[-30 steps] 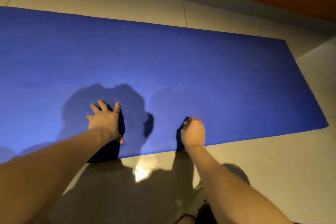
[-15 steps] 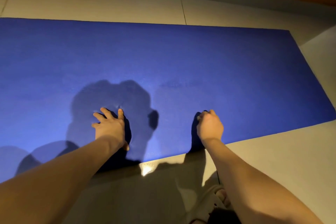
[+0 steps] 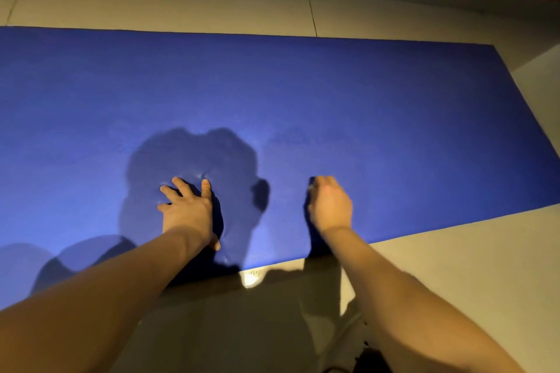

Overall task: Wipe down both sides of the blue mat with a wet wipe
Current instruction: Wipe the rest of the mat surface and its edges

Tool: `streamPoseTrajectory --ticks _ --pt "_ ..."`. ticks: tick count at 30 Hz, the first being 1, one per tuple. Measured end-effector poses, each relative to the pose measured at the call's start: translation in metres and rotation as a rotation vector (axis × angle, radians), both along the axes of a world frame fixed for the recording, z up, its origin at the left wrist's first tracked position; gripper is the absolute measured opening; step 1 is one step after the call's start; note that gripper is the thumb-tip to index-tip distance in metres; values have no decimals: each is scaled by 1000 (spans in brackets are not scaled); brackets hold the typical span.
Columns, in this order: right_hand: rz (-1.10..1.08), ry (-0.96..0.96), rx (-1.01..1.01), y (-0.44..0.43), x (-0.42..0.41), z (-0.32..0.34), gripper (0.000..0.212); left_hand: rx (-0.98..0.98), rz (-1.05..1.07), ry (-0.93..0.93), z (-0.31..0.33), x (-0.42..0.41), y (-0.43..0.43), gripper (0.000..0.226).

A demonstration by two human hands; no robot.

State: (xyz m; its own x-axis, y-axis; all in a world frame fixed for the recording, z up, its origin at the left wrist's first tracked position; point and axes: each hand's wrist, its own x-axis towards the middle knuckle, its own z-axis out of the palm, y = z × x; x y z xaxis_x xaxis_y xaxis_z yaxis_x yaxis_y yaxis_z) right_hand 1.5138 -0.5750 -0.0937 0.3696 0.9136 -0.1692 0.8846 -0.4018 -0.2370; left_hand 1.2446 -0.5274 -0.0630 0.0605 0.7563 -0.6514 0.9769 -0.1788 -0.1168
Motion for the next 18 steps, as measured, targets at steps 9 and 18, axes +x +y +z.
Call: streamPoseTrajectory --ticks 9,18 --pt "-226 224 118 15 -49 -6 14 2 -18 16 1 0 -1 150" --pt "155 10 93 10 0 -8 16 3 -11 13 3 1 -2 150"
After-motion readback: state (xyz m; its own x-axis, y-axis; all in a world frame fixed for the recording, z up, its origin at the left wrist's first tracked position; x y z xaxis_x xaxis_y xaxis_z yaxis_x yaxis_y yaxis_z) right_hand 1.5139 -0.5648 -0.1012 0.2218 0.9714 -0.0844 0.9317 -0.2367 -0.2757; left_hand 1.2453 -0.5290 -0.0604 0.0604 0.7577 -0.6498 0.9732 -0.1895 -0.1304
